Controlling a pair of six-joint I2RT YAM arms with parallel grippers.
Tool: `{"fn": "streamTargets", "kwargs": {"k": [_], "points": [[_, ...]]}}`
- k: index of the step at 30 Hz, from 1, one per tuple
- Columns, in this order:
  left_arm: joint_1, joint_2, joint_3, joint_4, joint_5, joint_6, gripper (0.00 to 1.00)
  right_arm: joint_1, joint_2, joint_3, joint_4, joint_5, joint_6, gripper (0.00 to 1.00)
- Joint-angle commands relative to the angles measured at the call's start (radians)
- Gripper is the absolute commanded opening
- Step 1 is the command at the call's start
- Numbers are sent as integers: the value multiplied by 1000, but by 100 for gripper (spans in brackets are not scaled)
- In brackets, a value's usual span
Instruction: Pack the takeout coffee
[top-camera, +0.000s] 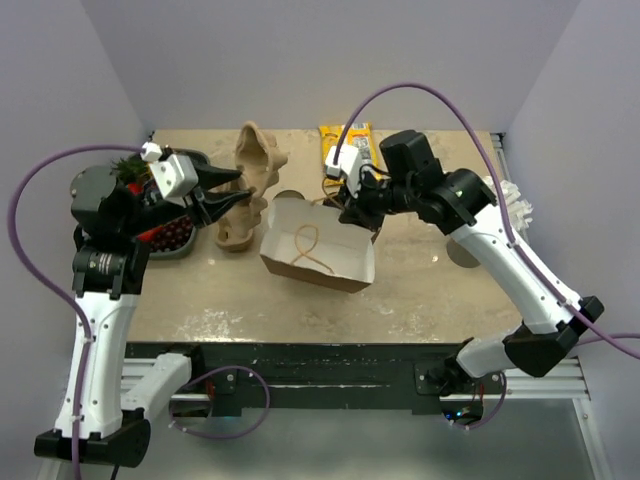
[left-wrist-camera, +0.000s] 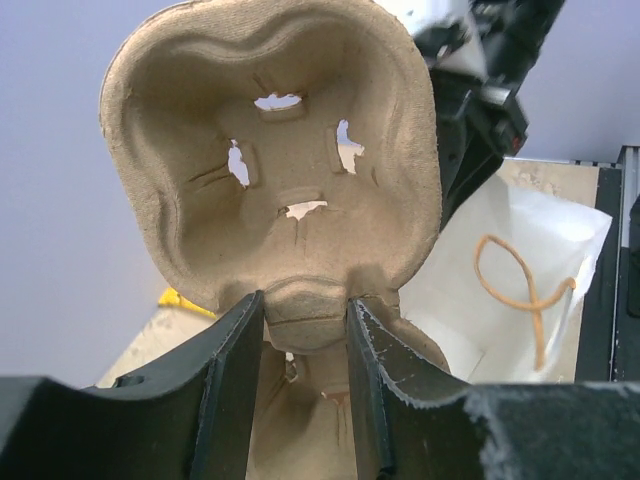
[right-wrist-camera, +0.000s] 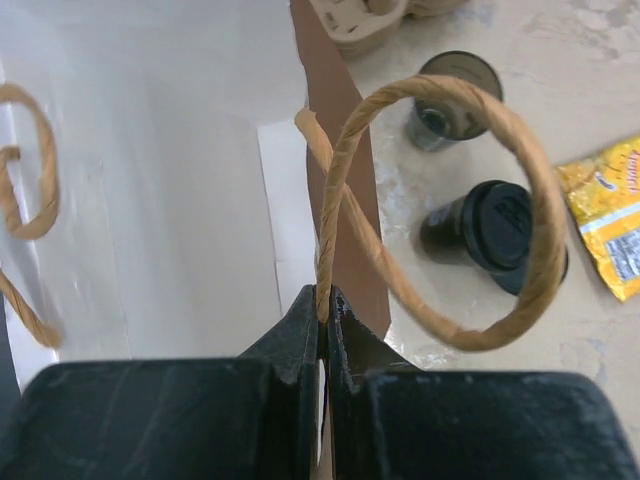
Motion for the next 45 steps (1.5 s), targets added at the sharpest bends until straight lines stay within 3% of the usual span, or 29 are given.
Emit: {"fn": "streamTargets", "kwargs": {"k": [1, 6, 13, 17, 20, 24, 27, 38, 41, 45], "points": [[-6, -60, -32, 110, 74, 27, 0, 50, -8, -45, -8, 18, 0, 0], [-6, -113, -89, 256, 91, -82, 0, 50, 18, -50, 9, 57, 12, 0], [-18, -152, -247, 733, 21, -410, 0, 50, 55, -22, 18, 23, 69, 0], [-78, -137, -288, 809, -25, -438, 0, 50, 53, -21, 17, 29, 101, 0], [-177, -118, -296, 794, -53, -386, 0, 51, 53, -16, 10, 29, 104, 0], [-380, -80, -270, 664, -112, -187, 0, 50, 56, -4, -2, 25, 103, 0], [-452, -52, -245, 596, -119, -92, 0, 50, 48, -4, -11, 9, 103, 0], [-550, -60, -296, 438, -136, 185, 0, 39, 18, -61, -10, -58, 118, 0], [-596, -37, -288, 393, -136, 325, 0, 38, 16, -65, -13, -69, 113, 0], [-639, 12, -247, 216, -133, 482, 0, 38, 13, -59, -13, -63, 109, 0]]}}
